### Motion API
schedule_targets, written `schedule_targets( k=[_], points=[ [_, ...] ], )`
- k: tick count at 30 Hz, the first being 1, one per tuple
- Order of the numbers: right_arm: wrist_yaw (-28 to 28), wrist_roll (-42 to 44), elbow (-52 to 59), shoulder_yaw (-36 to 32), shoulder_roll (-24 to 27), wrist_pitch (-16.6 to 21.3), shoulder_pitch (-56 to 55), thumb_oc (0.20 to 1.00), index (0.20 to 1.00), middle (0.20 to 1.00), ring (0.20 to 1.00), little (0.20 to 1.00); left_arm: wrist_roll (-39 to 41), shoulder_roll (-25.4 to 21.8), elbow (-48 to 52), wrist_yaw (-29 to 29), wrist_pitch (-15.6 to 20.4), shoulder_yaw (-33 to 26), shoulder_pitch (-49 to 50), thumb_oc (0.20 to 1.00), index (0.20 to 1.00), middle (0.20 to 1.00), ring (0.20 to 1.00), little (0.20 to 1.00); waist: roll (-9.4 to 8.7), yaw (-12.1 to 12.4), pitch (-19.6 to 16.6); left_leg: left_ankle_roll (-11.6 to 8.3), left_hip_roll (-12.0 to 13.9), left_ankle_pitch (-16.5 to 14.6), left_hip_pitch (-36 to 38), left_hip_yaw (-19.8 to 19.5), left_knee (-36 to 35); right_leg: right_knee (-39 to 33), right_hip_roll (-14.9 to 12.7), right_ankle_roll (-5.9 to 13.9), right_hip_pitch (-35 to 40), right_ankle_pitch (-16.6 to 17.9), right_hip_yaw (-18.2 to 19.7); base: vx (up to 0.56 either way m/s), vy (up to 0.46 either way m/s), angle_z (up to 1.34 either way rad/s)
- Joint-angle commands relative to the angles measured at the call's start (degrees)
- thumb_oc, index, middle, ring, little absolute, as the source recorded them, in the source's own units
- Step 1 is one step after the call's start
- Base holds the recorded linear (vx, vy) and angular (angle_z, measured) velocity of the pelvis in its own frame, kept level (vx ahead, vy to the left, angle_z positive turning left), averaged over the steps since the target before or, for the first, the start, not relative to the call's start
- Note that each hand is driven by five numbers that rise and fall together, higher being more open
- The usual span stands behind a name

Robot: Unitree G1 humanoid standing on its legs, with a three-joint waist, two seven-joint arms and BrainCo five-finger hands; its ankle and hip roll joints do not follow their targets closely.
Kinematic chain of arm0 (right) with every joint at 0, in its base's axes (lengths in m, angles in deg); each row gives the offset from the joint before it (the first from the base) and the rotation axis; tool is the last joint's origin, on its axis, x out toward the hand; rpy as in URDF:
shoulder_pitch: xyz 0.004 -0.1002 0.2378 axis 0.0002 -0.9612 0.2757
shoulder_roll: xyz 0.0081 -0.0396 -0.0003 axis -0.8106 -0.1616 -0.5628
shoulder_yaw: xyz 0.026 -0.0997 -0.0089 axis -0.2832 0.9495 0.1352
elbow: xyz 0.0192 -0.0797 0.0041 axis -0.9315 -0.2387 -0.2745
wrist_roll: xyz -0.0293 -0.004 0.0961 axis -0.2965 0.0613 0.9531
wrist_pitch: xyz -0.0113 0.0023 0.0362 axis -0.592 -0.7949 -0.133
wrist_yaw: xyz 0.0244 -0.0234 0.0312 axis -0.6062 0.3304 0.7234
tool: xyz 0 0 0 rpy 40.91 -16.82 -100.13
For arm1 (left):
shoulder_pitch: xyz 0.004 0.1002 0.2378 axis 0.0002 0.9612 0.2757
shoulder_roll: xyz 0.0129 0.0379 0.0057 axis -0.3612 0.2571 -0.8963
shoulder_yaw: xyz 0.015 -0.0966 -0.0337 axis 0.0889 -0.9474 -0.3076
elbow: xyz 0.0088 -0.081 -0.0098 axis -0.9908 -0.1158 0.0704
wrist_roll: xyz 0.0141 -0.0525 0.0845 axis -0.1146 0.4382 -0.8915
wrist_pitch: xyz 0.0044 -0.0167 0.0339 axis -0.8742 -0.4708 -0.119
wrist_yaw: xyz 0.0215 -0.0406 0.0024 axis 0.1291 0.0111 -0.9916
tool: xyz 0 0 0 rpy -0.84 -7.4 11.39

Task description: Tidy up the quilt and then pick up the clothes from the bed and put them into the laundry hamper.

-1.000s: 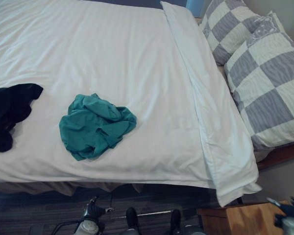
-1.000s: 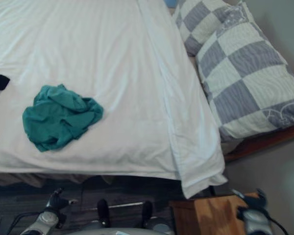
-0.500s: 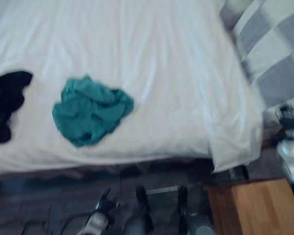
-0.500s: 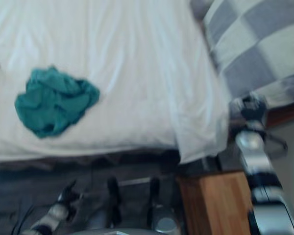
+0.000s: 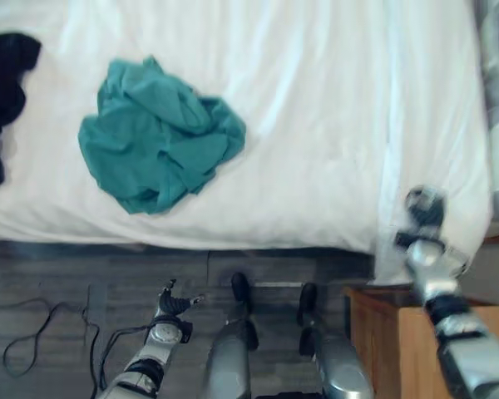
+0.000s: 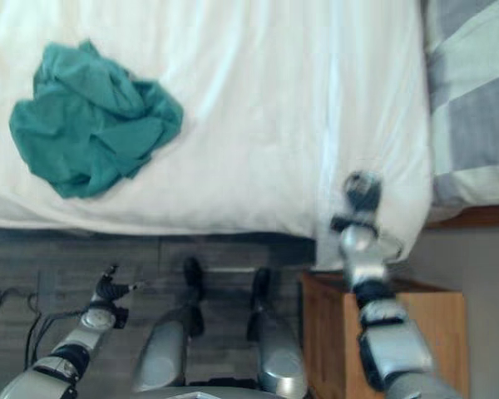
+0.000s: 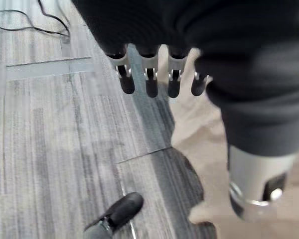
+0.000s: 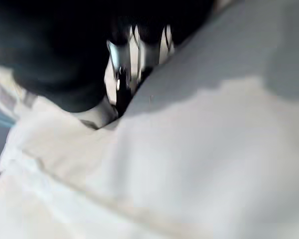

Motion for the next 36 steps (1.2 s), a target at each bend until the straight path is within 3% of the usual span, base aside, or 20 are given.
schedule_targets(
  k=[1,5,9,13,15,16,17,18,21,23,25,26,27,28,29,32,33,34,35,36],
  points=[
    [8.5,-6.2,-17.3,7.4,-4.1,-11.5,-12.1,1.0,1.0,1.0,1.0,1.0,-2.8,3.5,-4.6,-1.1,-0.1,0.8,-0.7,1.0,1.0,1.0,1.0,1.0,3.88,-1.5,-2.9,-4.42,2.1,-7.7,-0.1,1.7,6.1,0.4,-3.8,3.16,-3.9,-3.0,-1.2,0.09,0.081,-0.08],
    [10.2,-9.1,-21.3,8.3,-4.3,-13.1,-13.7,1.0,1.0,1.0,1.0,1.0,-3.6,4.2,-4.5,-1.0,-0.1,0.8,0.6,1.0,1.0,1.0,1.0,1.0,4.16,-1.6,-3.3,-5.3,3.4,-7.7,1.2,4.1,7.7,-0.8,-5.1,3.59,-1.9,-3.1,-2.4,0.01,0.153,0.12],
    [12.5,-17.4,-25.5,11.4,-4.0,-15.3,-15.3,1.0,1.0,1.0,1.0,1.0,-5.2,4.8,-6.2,-1.6,-0.3,-0.4,3.8,1.0,1.0,1.0,1.0,1.0,4.04,-1.4,-5.7,-7.36,9.9,-3.8,5.2,5.3,3.3,-0.8,-9.1,5.12,0.6,-1.6,-3.4,0.02,0.358,0.19],
    [13.4,-17.6,-24.4,10.1,-3.1,-15.0,-16.7,1.0,1.0,1.0,1.0,1.0,-5.1,4.5,-6.8,-2.2,0.2,-1.1,5.3,1.0,1.0,1.0,1.0,1.0,3.68,-1.3,-8.5,-10.2,17.7,2.1,5.7,2.0,-0.2,-0.8,-13.7,7.01,2.3,-0.9,-4.7,-0.03,0.465,0.29],
    [13.5,-17.3,-24.3,8.9,-2.7,-15.1,-17.1,1.0,1.0,1.0,1.0,1.0,-5.1,4.0,-7.2,-2.3,0.3,-1.4,5.6,1.0,1.0,1.0,1.0,1.0,3.74,-1.6,-9.7,-11.43,19.5,3.9,6.2,1.0,-0.5,-0.6,-16.0,7.97,3.0,0.2,-5.2,-0.05,0.601,0.36],
    [13.5,-17.3,-24.3,8.9,-2.7,-15.1,-17.1,1.0,1.0,1.0,1.0,1.0,-5.1,4.0,-7.2,-2.3,0.3,-1.4,5.6,1.0,1.0,1.0,1.0,1.0,3.74,-1.6,-9.7,-11.43,19.5,3.9,6.2,1.0,-0.5,-0.6,-16.0,7.98,3.0,0.2,-5.2,-0.08,0.65,0.34],
    [14.0,-16.6,-24.3,7.2,-3.1,-15.4,-17.1,1.0,1.0,1.0,1.0,1.0,-4.9,4.0,-7.8,-2.2,-0.2,-1.6,5.1,1.0,1.0,1.0,1.0,1.0,3.38,-1.9,-11.2,-11.48,18.6,0.5,7.0,1.3,-0.8,-0.4,-18.5,9.25,3.9,2.0,-5.9,-0.11,0.828,0.51],
    [14.4,-16.4,-25.0,6.3,-3.8,-16.5,-16.8,1.0,1.0,1.0,1.0,1.0,-4.4,3.5,-7.8,-1.6,-0.5,-1.8,3.9,1.0,1.0,1.0,1.0,1.0,1.79,-1.6,-11.6,-11.06,15.9,-2.3,6.0,1.0,1.8,-0.3,-23.1,10.5,4.7,9.6,-6.5,-0.12,0.829,0.59],
    [14.7,-15.0,-24.7,6.1,-5.5,-16.7,-15.8,1.0,1.0,1.0,1.0,1.0,-4.8,2.8,-8.5,-1.0,-0.8,-2.4,4.2,1.0,1.0,1.0,1.0,1.0,0.95,-0.9,-10.9,-9.18,13.6,-5.5,6.4,2.6,4.1,2.9,-25.4,9.61,3.7,10.7,-8.6,-0.09,0.519,0.31],
    [15.3,-14.8,-24.1,7.3,-6.7,-16.6,-15.6,1.0,1.0,1.0,1.0,1.0,-5.2,2.4,-8.7,-0.2,-1.5,-2.5,4.8,1.0,1.0,1.0,1.0,1.0,1.57,-0.4,-11.1,-7.74,11.6,-6.8,8.8,4.3,2.9,8.0,-22.0,7.53,3.4,4.4,-10.3,0.0,0.532,-0.04],
    [15.5,-13.9,-23.5,8.1,-7.6,-16.0,-16.1,1.0,1.0,1.0,1.0,1.0,-5.4,2.5,-8.6,0.5,-2.3,-2.1,5.3,1.0,1.0,1.0,1.0,1.0,2.24,-1.2,-10.9,-6.26,9.0,-6.3,10.6,5.4,0.4,12.7,-12.9,5.51,1.8,-3.1,-8.8,0.03,0.406,0.02],
    [15.5,-13.9,-23.5,8.1,-7.6,-16.0,-16.1,1.0,1.0,1.0,1.0,1.0,-5.4,2.5,-8.6,0.5,-2.3,-2.1,5.3,1.0,1.0,1.0,1.0,1.0,2.25,-1.2,-10.8,-6.27,9.0,-6.3,10.6,5.4,0.4,12.7,-12.9,5.5,1.8,-3.1,-8.8,0.07,0.442,0.05],
    [15.6,-13.1,-23.1,9.2,-8.1,-15.4,-16.4,1.0,1.0,1.0,1.0,1.0,-6.4,2.9,-9.0,1.2,-2.9,-0.9,5.8,1.0,1.0,1.0,1.0,1.0,2.29,-2.4,-10.4,-5.58,5.9,-6.5,11.7,5.7,-0.5,13.2,-4.2,4.56,0.4,-7.0,-7.7,0.05,0.287,0.13],
    [15.6,-13.1,-23.1,9.3,-8.1,-15.3,-16.4,1.0,1.0,1.0,1.0,1.0,-6.4,2.9,-9.0,1.2,-2.9,-0.9,5.8,1.0,1.0,1.0,1.0,1.0,2.32,-2.4,-10.3,-5.64,6.0,-6.6,11.8,5.7,-0.5,13.3,-4.1,4.5,0.5,-7.2,-7.7,0.09,0.491,0.1],
    [15.6,-12.2,-22.3,10.3,-7.9,-14.7,-16.3,1.0,1.0,1.0,1.0,1.0,-8.6,3.2,-9.4,1.5,-2.9,0.6,6.0,1.0,1.0,1.0,1.0,1.0,1.76,-3.9,-9.6,-4.77,2.8,-7.2,11.8,5.9,0.0,9.2,1.3,2.28,0.6,-8.1,-5.6,0.1,0.308,0.29],
    [15.8,-11.5,-21.8,10.5,-7.0,-14.7,-16.0,1.0,1.0,1.0,1.0,1.0,-10.5,4.9,-9.8,1.5,-2.2,2.0,5.5,1.0,1.0,1.0,1.0,1.0,2.66,-6.2,-8.0,-4.83,-0.7,-11.6,7.9,5.3,13.9,5.7,1.5,-1.14,1.9,-8.2,1.4,0.13,0.341,0.83],
    [15.9,-12.5,-22.1,11.4,-6.7,-15.2,-15.5,1.0,1.0,1.0,1.0,1.0,-10.0,5.4,-9.4,1.6,-2.1,2.0,5.5,1.0,1.0,1.0,1.0,1.0,2.6,-5.7,-7.0,-6.6,0.4,-9.6,4.2,5.7,22.5,4.2,0.6,-1.86,3.2,-7.8,2.0,0.01,0.146,0.83],
    [15.9,-12.5,-22.2,11.4,-6.7,-15.2,-15.5,1.0,1.0,1.0,1.0,1.0,-10.0,5.4,-9.4,1.6,-2.1,2.0,5.5,1.0,1.0,1.0,1.0,1.0,2.62,-5.8,-7.2,-6.59,0.4,-9.6,3.9,5.7,22.6,4.1,0.6,-1.89,2.9,-7.7,2.0,-0.04,0.164,0.09],
    [15.3,-12.9,-22.4,12.2,-5.6,-15.3,-14.1,1.0,1.0,1.0,1.0,1.0,-9.1,5.0,-7.7,1.2,-1.8,2.2,5.2,1.0,1.0,1.0,1.0,1.0,2.11,-4.0,-5.5,-11.67,2.0,-4.6,-3.0,4.1,35.7,1.3,-0.1,-2.59,4.9,-7.5,2.7,-0.04,0.168,-0.2],
    [15.2,-12.5,-22.1,11.8,-5.3,-15.2,-13.9,1.0,1.0,1.0,1.0,1.0,-9.0,4.8,-7.1,1.2,-1.6,2.4,5.1,1.0,1.0,1.0,1.0,1.0,1.84,-3.7,-5.3,-11.5,3.2,-4.7,-3.6,2.6,34.8,0.5,-0.8,-2.06,5.4,-7.2,2.6,-0.01,0.296,-0.18]
  ],
)
